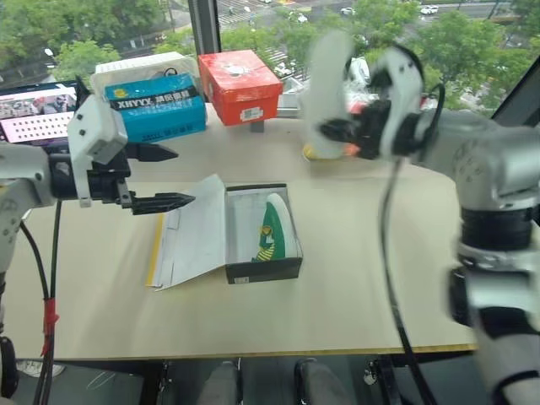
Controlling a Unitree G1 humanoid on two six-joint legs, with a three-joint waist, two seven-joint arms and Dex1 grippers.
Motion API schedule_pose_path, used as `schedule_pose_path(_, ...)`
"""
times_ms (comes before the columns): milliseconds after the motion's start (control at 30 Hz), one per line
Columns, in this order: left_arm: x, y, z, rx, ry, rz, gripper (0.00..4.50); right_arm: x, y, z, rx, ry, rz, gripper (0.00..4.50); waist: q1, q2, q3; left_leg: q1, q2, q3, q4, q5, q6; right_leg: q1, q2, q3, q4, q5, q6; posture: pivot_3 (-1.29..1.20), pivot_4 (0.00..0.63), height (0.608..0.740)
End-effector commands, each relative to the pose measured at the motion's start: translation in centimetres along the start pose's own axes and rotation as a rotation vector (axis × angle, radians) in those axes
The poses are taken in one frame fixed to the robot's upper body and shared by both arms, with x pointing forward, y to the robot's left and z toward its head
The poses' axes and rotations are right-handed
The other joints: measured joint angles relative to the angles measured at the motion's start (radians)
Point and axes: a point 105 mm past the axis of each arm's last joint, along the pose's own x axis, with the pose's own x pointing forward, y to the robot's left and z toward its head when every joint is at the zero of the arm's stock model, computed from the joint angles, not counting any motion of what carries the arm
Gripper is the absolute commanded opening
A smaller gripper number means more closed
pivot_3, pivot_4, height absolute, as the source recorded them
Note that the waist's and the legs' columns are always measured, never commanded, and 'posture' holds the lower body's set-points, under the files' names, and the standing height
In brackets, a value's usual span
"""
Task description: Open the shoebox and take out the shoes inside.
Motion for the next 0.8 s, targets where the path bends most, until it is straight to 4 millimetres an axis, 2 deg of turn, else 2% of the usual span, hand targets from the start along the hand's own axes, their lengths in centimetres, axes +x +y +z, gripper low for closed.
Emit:
schedule_pose_path(33, 0.5, 0.1, 1.2, 0.067, -0.029, -0.018, 4.5, 1.3, 0.3, -2.8, -0.435, 0.07, -0.025, 0.59, -0.018, 0.0, 0.0, 0.0, 0.0, 0.001, 0.0, 0.0, 0.0, 0.0, 0.0, 0.002, 0.001, 0.001, -0.002, 0.0, 0.15, 0.74)
schedule_pose_path(100, 0.7, 0.1, 1.7, 0.067, -0.055, -0.027, 4.5, 2.3, 0.7, -6.5, -0.559, 0.176, -0.005, 0.59, -0.04, 0.0, 0.0, 0.0, 0.002, 0.004, -0.001, 0.0, 0.001, -0.002, 0.001, 0.004, 0.001, 0.006, -0.01, 0.0, 0.15, 0.74)
schedule_pose_path(167, 0.8, 0.1, 1.8, 0.069, -0.063, -0.031, 4.5, 3.1, 1.5, -9.2, -0.637, 0.233, 0.017, 0.59, -0.05, 0.001, 0.0, 0.001, 0.002, 0.006, -0.002, 0.0, 0.001, -0.003, 0.001, 0.006, 0.003, 0.006, -0.01, 0.0, 0.15, 0.74)
schedule_pose_path(200, 0.8, 0.0, 1.8, 0.07, -0.06, -0.031, 4.5, 3.4, 2.0, -9.8, -0.65, 0.235, 0.027, 0.59, -0.054, 0.0, 0.001, 0.0, 0.002, 0.006, -0.002, 0.0, 0.001, -0.004, 0.001, 0.007, 0.004, 0.006, -0.01, 0.0, 0.15, 0.74)
schedule_pose_path(367, 0.7, -0.1, 1.5, 0.069, -0.045, -0.029, 4.5, 5.0, 5.5, -10.3, -0.699, 0.184, 0.126, 0.59, -0.07, 0.0, 0.0, 0.004, 0.001, 0.007, -0.002, 0.0, 0.001, -0.003, 0.001, 0.01, 0.01, 0.006, -0.01, 0.0, 0.15, 0.74)
schedule_pose_path(433, 0.6, -0.2, 1.4, 0.068, -0.039, -0.032, 4.5, 5.3, 6.7, -9.6, -0.647, 0.145, 0.166, 0.59, -0.071, 0.0, 0.0, 0.01, 0.002, 0.008, -0.002, 0.0, 0.001, 0.002, 0.002, 0.011, 0.01, 0.006, -0.009, 0.0, 0.15, 0.74)
schedule_pose_path(467, 0.5, -0.3, 1.4, 0.073, -0.032, -0.034, 4.5, 5.2, 7.1, -9.2, -0.621, 0.131, 0.187, 1.54, -0.073, -0.001, 0.0, 0.012, 0.002, 0.009, -0.002, 0.0, 0.001, 0.003, 0.002, 0.012, 0.01, 0.006, -0.009, 0.0, 0.15, 0.74)
schedule_pose_path(500, 0.5, -0.3, 1.3, 0.078, -0.023, -0.029, 4.5, 5.1, 7.4, -9.1, -0.593, 0.126, 0.211, 1.76, -0.074, -0.001, 0.0, 0.014, 0.002, 0.01, -0.002, 0.0, 0.001, 0.005, 0.003, 0.014, 0.01, 0.005, -0.008, 0.0, 0.15, 0.74)
schedule_pose_path(600, 0.1, -0.1, 1.0, 0.09, 0.003, -0.016, 4.5, 4.4, 7.7, -8.7, -0.544, 0.123, 0.279, 2.85, -0.074, -0.001, 0.0, 0.019, 0.003, 0.01, -0.002, -0.001, 0.001, 0.009, 0.004, 0.015, 0.01, 0.004, -0.006, 0.0, 0.15, 0.74)
schedule_pose_path(733, -0.4, -0.1, 0.7, 0.1, 0.032, -0.022, 4.5, 2.0, 7.7, -6.0, -0.409, 0.082, 0.397, 4.25, -0.069, -0.001, 0.0, 0.021, 0.003, 0.011, -0.002, -0.001, 0.002, 0.011, 0.004, 0.016, 0.01, 0.003, -0.005, 0.0, 0.15, 0.74)
schedule_pose_path(767, -0.4, -0.1, 0.7, 0.1, 0.033, -0.021, 4.5, 1.3, 7.6, -5.3, -0.376, 0.076, 0.428, 4.46, -0.066, -0.001, 0.0, 0.021, 0.003, 0.011, -0.002, -0.001, 0.002, 0.011, 0.004, 0.016, 0.01, 0.003, -0.005, 0.0, 0.15, 0.74)
schedule_pose_path(800, -0.4, -0.1, 0.7, 0.101, 0.033, -0.021, 4.5, 0.8, 7.6, -4.9, -0.352, 0.072, 0.451, 4.46, -0.063, 0.0, 0.001, 0.021, 0.003, 0.011, -0.002, -0.001, 0.002, 0.011, 0.004, 0.016, 0.01, 0.003, -0.005, 0.0, 0.15, 0.74)
